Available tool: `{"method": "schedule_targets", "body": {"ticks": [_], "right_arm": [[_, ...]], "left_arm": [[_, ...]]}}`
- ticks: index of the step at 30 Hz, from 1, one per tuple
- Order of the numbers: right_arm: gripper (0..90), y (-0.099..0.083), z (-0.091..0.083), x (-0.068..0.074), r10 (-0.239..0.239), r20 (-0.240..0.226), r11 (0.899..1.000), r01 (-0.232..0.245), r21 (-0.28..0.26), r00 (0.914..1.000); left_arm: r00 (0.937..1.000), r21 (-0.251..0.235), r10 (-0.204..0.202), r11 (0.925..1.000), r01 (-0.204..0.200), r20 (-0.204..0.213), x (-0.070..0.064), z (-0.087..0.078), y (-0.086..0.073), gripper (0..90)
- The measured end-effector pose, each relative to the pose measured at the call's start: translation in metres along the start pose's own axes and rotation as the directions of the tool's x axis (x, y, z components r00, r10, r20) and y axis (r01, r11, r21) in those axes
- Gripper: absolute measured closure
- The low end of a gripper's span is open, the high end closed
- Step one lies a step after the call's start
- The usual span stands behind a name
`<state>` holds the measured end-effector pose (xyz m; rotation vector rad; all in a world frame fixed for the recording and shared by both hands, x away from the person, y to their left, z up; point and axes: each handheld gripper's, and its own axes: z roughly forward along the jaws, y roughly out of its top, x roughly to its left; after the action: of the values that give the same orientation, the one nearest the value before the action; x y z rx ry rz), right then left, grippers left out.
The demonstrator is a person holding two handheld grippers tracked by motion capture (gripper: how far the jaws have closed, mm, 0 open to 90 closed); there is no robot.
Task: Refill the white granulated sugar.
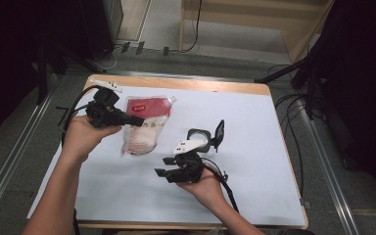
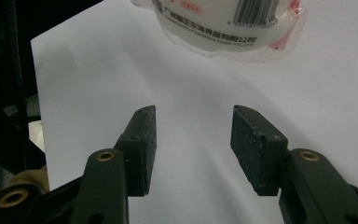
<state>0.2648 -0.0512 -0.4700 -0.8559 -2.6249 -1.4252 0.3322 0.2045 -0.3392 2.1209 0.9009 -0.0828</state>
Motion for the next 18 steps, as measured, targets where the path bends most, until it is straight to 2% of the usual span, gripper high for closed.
{"method": "schedule_targets", "body": {"ticks": [7, 11, 14, 18], "right_arm": [[52.0, -0.001, 0.004, -0.001, 0.021, 0.009, 1.0, -0.021, -0.008, 0.9997], [52.4, -0.001, 0.005, -0.001, 0.019, 0.018, 1.0, -0.019, -0.016, 0.9997], [52.5, 0.0, 0.007, -0.001, 0.019, 0.02, 1.0, -0.018, -0.019, 0.9996], [53.0, 0.001, 0.01, 0.0, 0.01, 0.017, 1.0, -0.009, -0.019, 0.9998]], "left_arm": [[0.9999, -0.003, 0.013, 0.9999, -0.013, 0.001, -0.012, -0.006, 0.0, 90.0], [0.9999, -0.004, 0.009, 0.9999, -0.009, 0.01, -0.017, -0.008, 0.0, 90.0], [0.9995, -0.006, 0.026, 0.9996, -0.026, 0.015, -0.022, -0.01, 0.001, 90.0], [0.9993, 0.009, 0.03, 0.9995, -0.03, 0.023, -0.028, -0.008, 0.0, 90.0]]}}
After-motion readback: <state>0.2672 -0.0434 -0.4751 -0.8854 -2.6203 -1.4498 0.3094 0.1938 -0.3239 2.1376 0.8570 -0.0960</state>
